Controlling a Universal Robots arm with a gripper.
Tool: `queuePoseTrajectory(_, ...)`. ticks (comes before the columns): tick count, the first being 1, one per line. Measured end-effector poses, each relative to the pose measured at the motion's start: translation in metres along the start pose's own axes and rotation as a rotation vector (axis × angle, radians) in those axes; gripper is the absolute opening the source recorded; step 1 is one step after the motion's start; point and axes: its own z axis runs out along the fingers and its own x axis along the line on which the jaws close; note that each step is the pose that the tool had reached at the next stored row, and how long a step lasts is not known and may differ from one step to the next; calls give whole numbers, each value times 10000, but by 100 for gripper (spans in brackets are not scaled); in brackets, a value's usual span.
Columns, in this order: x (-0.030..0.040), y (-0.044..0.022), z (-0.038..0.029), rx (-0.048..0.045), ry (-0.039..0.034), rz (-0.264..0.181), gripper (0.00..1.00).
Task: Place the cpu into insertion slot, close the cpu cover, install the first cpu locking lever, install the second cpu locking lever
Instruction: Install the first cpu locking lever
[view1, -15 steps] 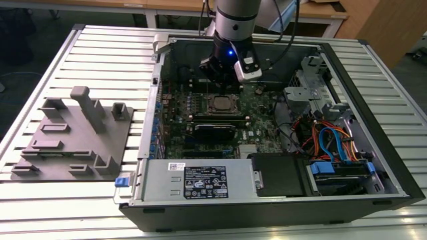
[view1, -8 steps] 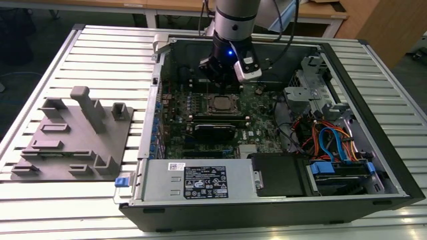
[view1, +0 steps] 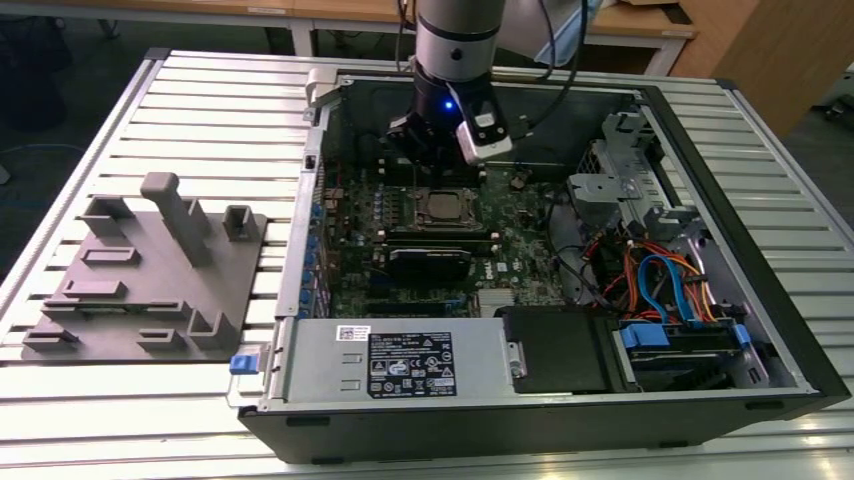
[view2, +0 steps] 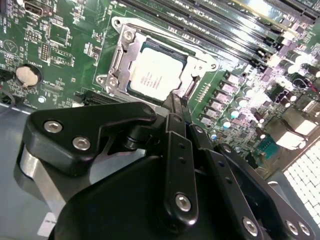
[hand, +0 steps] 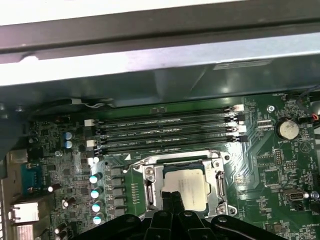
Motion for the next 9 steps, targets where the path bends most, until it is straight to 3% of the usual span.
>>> queuePoseTrajectory(9, 10, 2, -19, -8, -30, -127, 10)
